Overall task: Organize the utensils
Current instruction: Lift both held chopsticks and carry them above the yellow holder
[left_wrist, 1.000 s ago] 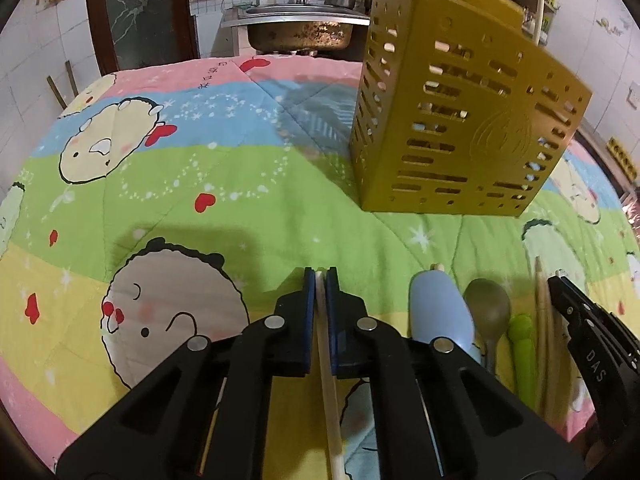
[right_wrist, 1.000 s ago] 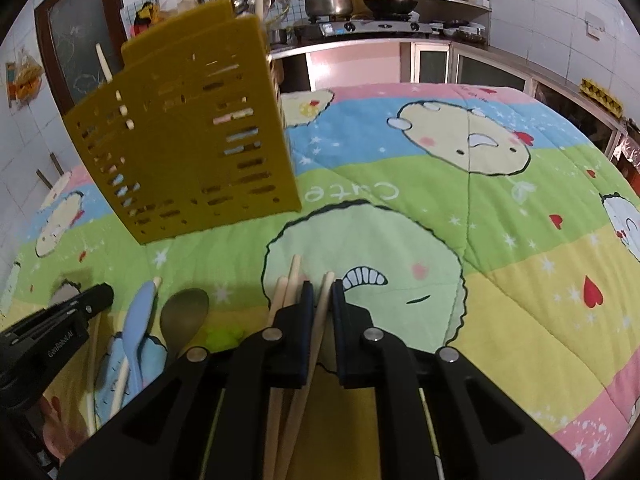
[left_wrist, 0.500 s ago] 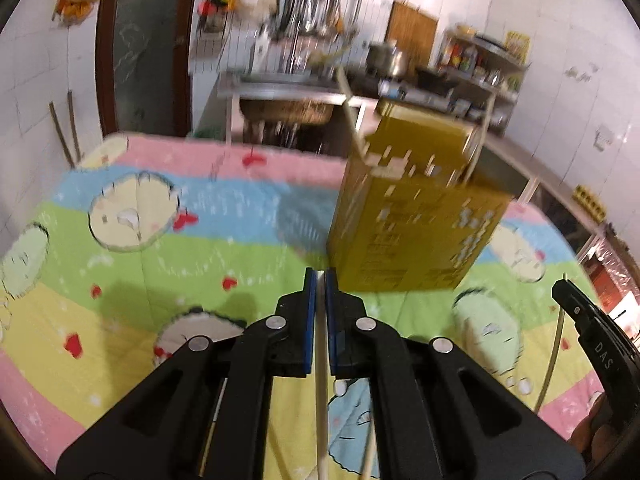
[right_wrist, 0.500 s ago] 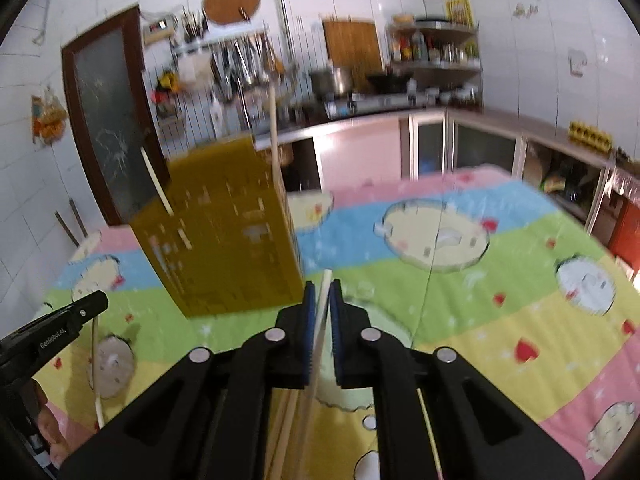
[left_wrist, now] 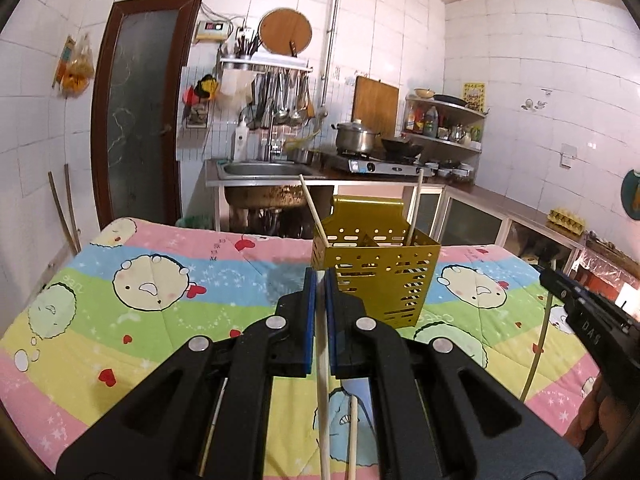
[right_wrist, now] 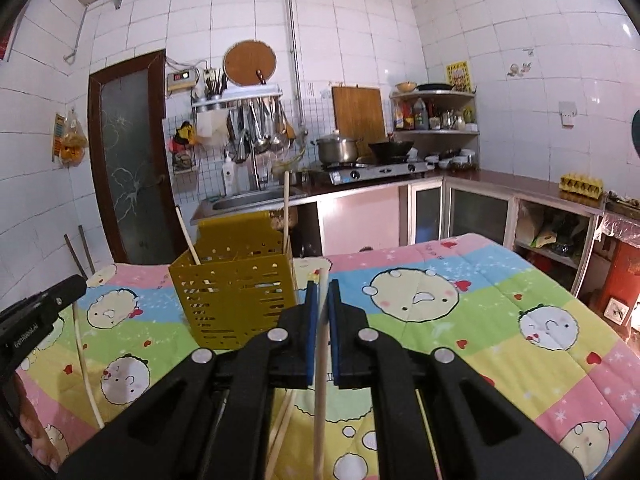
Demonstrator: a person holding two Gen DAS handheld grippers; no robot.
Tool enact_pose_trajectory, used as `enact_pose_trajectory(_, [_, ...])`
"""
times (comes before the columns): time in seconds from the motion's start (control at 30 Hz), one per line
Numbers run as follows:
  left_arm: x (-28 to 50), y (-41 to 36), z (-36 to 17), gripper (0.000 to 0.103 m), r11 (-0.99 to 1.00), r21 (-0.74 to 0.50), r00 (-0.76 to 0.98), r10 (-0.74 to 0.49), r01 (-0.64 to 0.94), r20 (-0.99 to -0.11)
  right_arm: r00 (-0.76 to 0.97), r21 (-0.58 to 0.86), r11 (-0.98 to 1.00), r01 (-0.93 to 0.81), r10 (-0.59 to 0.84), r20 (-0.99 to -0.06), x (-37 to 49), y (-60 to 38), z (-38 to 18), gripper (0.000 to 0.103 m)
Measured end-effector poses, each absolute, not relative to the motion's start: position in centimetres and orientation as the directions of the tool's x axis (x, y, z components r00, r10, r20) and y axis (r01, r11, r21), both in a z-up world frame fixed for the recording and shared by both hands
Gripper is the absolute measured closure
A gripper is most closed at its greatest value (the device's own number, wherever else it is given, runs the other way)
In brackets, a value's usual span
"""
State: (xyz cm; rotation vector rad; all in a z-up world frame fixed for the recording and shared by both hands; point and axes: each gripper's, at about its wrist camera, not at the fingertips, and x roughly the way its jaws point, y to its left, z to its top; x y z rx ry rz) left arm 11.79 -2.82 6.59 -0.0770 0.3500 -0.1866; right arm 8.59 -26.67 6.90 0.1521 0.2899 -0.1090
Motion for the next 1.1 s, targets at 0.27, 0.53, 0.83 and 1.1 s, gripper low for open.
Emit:
enact_pose_trajectory(0.27, [10.2, -2.5, 6.4, 0.099, 0.983, -0.086, 0.936, -0.181, 0.163, -0.303, 0.959, 0.126, 0.987, 0.103, -0.065, -0.277, 6.5, -26.3, 7.2, 0.097])
enact_pose_trajectory(0.53, [10.0, -2.3, 5.6, 0.099, 0.981, -0.098, 0.935, -0.189, 0.167, -0.3, 0.955, 0.128, 0.986, 0.107, -0.066, -0.288, 6.0, -26.1, 6.6, 0.097])
enact_pose_trajectory(0.83, [9.7, -2.2, 6.0, 0.099, 0.976, -0.098, 0.934, -0.216, 0.196, -0.286, 0.958, 0.149, 0.983, 0.104, -0.059, -0.28, 5.7, -26.6, 6.9, 0.097])
enact_pose_trajectory(1.1, [10.6, -2.3, 7.4, 0.099, 0.974, -0.091, 0.938, -0.226, 0.209, -0.263, 0.964, 0.162, 0.982, 0.098, -0.053, -0.261, 6.9, -27.2, 7.7, 0.097])
